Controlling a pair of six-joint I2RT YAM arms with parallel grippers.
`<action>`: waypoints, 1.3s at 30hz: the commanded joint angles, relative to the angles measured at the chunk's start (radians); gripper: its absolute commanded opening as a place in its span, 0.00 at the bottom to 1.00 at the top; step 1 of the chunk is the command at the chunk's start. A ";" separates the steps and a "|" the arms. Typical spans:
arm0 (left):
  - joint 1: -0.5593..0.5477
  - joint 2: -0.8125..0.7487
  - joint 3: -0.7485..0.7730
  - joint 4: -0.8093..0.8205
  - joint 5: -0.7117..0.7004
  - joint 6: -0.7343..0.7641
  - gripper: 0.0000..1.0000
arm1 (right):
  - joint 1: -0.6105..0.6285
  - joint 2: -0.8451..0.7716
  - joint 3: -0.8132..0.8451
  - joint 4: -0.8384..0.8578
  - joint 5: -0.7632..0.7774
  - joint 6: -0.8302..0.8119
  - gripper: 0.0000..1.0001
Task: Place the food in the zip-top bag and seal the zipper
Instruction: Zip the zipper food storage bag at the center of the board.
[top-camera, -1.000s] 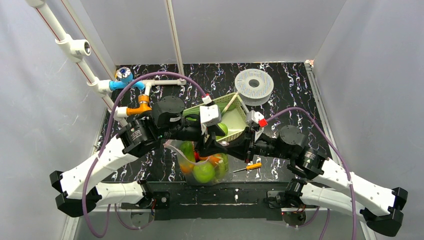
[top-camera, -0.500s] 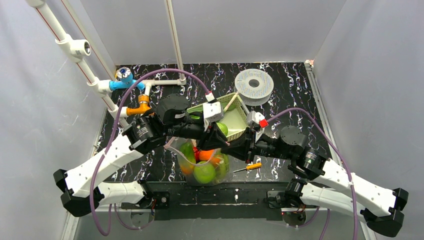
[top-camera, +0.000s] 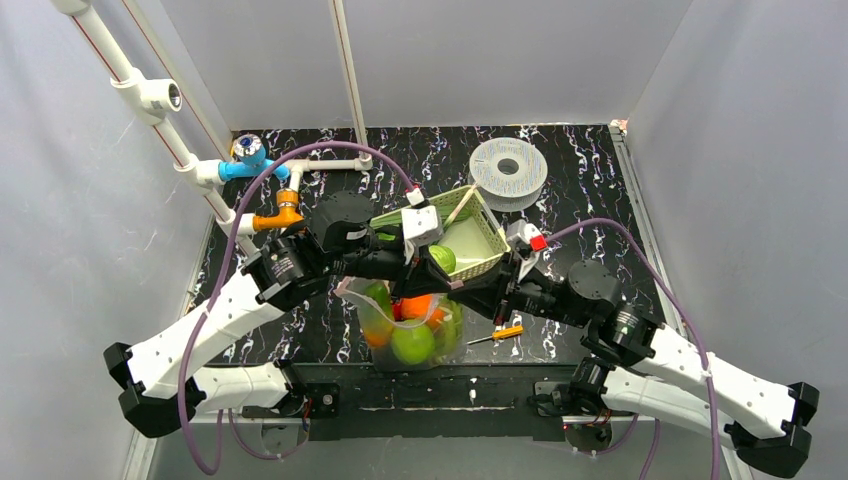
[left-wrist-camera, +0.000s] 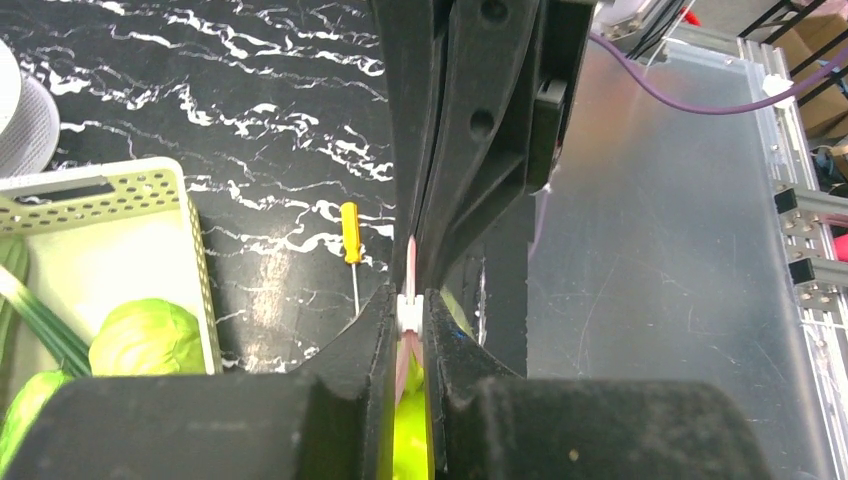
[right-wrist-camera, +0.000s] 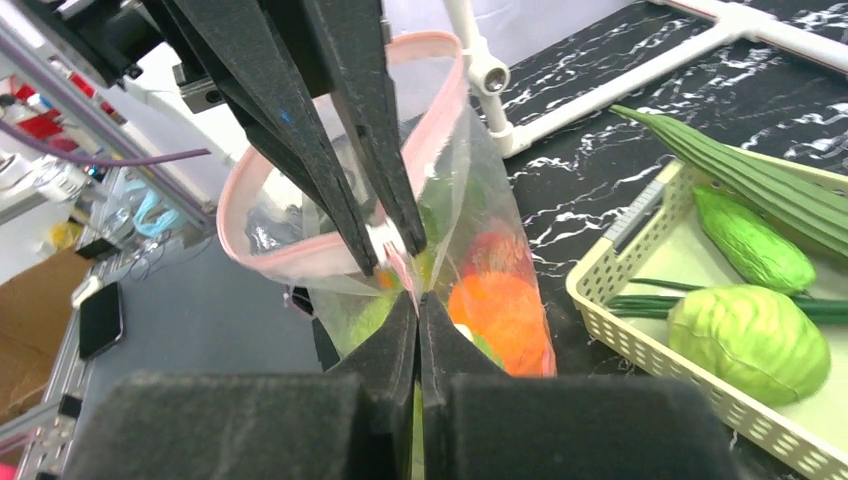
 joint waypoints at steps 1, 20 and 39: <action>0.017 -0.086 -0.027 -0.107 -0.038 0.009 0.00 | -0.009 -0.089 -0.020 0.032 0.263 0.049 0.01; 0.022 -0.337 -0.072 -0.412 -0.270 0.029 0.00 | -0.010 -0.223 -0.041 -0.143 0.517 0.054 0.01; 0.021 -0.444 -0.171 -0.365 -0.320 -0.115 0.31 | -0.010 -0.192 0.006 -0.172 0.568 0.077 0.01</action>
